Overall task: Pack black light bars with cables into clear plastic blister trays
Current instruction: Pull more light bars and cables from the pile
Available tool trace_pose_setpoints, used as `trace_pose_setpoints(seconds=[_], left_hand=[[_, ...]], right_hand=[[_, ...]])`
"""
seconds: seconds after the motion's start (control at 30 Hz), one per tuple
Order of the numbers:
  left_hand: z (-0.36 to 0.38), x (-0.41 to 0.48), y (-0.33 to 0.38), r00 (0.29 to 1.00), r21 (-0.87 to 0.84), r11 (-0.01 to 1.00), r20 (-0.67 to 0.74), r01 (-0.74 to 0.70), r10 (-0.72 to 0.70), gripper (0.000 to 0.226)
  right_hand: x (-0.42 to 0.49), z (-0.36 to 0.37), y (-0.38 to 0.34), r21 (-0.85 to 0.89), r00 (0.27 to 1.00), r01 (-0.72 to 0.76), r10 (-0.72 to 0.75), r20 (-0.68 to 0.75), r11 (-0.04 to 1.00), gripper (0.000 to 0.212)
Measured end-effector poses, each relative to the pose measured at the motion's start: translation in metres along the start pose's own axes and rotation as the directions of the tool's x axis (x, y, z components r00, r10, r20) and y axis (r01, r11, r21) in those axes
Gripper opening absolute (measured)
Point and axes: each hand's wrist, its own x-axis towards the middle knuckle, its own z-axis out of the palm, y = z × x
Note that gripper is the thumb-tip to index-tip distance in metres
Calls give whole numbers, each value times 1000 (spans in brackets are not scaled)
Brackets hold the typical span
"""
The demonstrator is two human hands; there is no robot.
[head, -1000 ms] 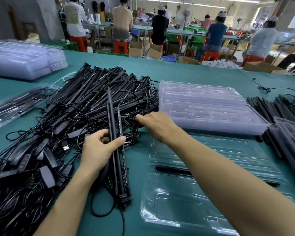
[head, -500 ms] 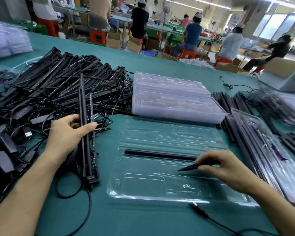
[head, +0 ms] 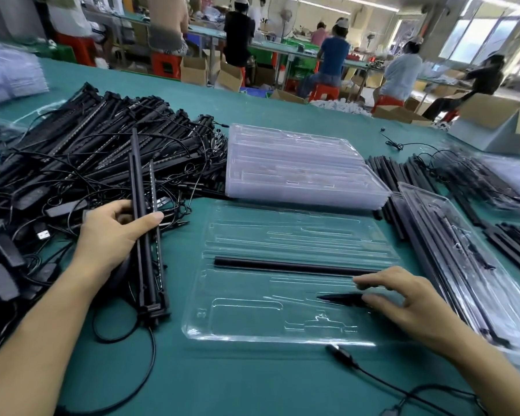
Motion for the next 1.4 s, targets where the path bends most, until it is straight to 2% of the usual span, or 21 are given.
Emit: trace_pose_setpoints(seconds=[0.23, 0.37, 0.43, 0.57, 0.73, 0.83, 1.0, 1.13, 1.2, 1.3, 1.37, 1.4], left_hand=[[0, -2, 2, 1000, 12, 1000, 0, -12, 12, 21], [0, -4, 5, 1000, 12, 1000, 14, 6, -6, 21], [0, -5, 6, 1000, 21, 1000, 10, 1, -1, 21], [0, -7, 7, 1000, -9, 1000, 18, 19, -18, 21], [-1, -8, 7, 999, -36, 998, 32, 46, -44, 27], [0, -10, 11, 999, -44, 998, 14, 40, -39, 23], [4, -17, 25, 999, -81, 997, 32, -15, 18, 21], [5, -21, 56, 984, -36, 985, 52, -169, 171, 31], [8, -24, 75, 963, 7, 968, 104, -251, 249, 33], [24, -33, 103, 901, 94, 917, 244, -389, 357, 38], [39, -44, 121, 840, 151, 857, 339, -493, 424, 39], [49, -51, 129, 806, 153, 825, 369, -543, 463, 38]], right_hand=[[-9, 5, 3, -106, 998, 45, -39, 59, 993, 35], [-16, 5, 5, -217, 993, 69, -46, 110, 974, 48], [-20, 5, 6, -222, 995, 59, -40, 88, 973, 48], [-26, 1, 12, -177, 998, -16, 4, -69, 984, 32], [-29, 1, 15, -214, 999, -10, 2, -37, 977, 37], [-23, 1, 12, -239, 999, 8, -19, -45, 971, 38], [-20, -6, 0, -272, 1000, -6, 5, -3, 962, 31], [-28, 0, -18, -326, 995, -13, -19, -95, 945, 33], [-29, 6, -30, -278, 990, 4, -43, -134, 961, 32], [-16, 16, -50, -61, 990, 35, -44, -135, 997, 29], [4, 25, -69, 182, 993, -22, 43, -107, 983, 46], [16, 30, -81, 360, 994, -75, 99, -49, 930, 62]])
